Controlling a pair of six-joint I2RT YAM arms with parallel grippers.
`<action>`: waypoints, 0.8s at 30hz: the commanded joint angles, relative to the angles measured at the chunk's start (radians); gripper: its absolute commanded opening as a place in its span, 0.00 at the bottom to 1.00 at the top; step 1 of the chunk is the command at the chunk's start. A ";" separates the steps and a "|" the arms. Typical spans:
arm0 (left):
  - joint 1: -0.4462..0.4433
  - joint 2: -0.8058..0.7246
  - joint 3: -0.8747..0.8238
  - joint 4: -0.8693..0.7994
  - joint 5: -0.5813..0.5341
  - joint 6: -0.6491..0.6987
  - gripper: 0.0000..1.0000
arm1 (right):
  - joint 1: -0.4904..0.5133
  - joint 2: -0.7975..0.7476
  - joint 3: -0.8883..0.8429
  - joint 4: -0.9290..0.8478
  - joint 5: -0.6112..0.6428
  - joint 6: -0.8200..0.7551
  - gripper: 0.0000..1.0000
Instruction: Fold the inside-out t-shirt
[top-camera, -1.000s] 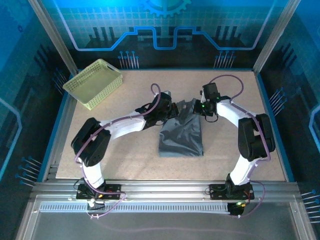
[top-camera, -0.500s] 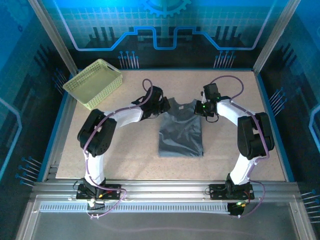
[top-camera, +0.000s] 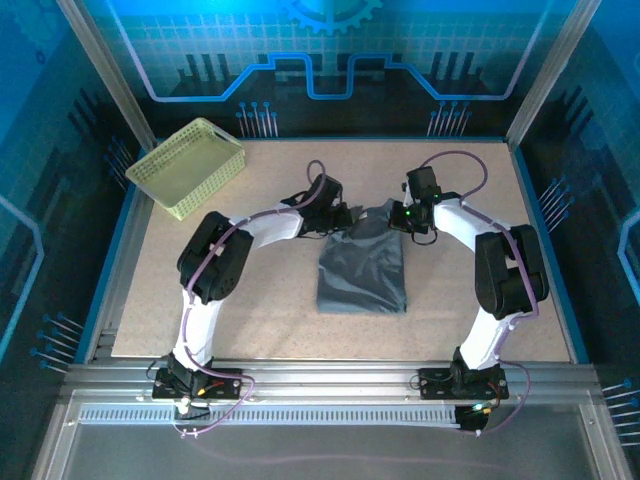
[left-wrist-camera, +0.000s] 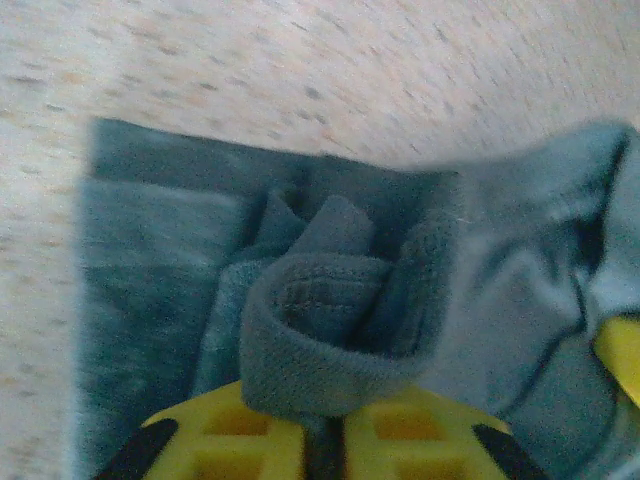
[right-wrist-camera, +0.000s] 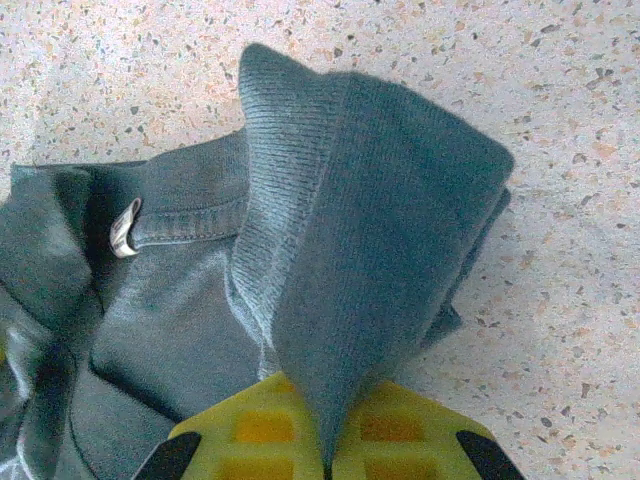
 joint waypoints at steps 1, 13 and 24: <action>-0.053 -0.015 0.036 -0.076 -0.029 0.093 0.22 | -0.011 0.006 0.011 0.012 0.012 -0.010 0.00; -0.006 0.042 0.122 -0.199 -0.156 0.081 0.38 | -0.006 -0.003 0.000 0.015 0.007 -0.009 0.00; 0.003 0.103 0.188 -0.266 -0.224 0.060 0.54 | -0.005 0.003 -0.012 0.018 0.006 -0.012 0.00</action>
